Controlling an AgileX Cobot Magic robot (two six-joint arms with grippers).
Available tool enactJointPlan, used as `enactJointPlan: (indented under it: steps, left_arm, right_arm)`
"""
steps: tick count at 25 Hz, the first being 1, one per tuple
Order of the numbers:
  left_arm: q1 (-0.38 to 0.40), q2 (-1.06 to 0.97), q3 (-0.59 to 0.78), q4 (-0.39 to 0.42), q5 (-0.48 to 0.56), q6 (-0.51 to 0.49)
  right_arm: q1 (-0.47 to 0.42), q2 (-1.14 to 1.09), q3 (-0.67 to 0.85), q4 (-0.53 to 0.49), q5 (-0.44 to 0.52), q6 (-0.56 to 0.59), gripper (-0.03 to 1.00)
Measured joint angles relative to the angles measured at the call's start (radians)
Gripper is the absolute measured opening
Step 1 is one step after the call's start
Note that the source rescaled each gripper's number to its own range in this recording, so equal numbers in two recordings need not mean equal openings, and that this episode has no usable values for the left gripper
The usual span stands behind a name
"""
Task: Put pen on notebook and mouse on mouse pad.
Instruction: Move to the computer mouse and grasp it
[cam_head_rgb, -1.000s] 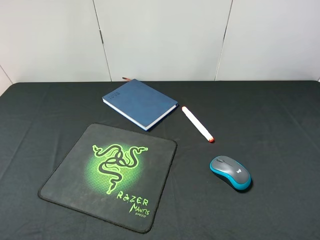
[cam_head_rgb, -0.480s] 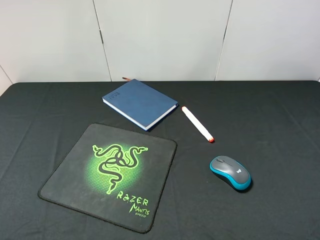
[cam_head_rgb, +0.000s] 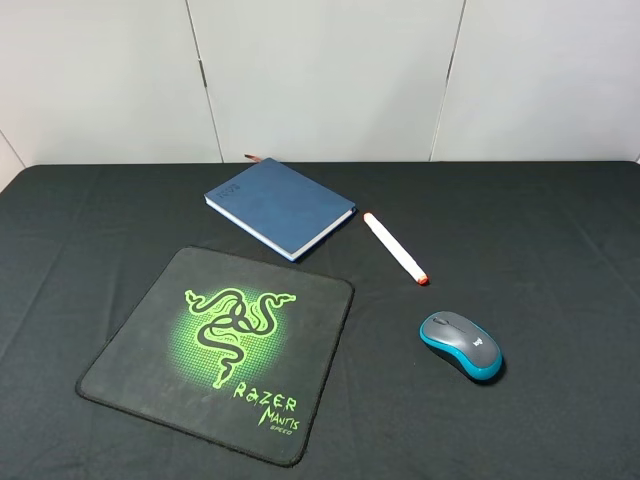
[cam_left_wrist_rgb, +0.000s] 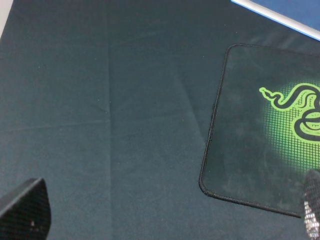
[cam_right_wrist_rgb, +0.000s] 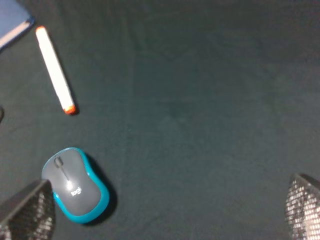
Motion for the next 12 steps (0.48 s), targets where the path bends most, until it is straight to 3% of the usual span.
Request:
enactJointPlan:
  steps: [12]
  left_arm:
    - [0.0,0.0,0.0,0.0,0.0,0.0]
  right_arm:
    - [0.315,0.379,-0.001,-0.031,-0.099,0.023,1.0]
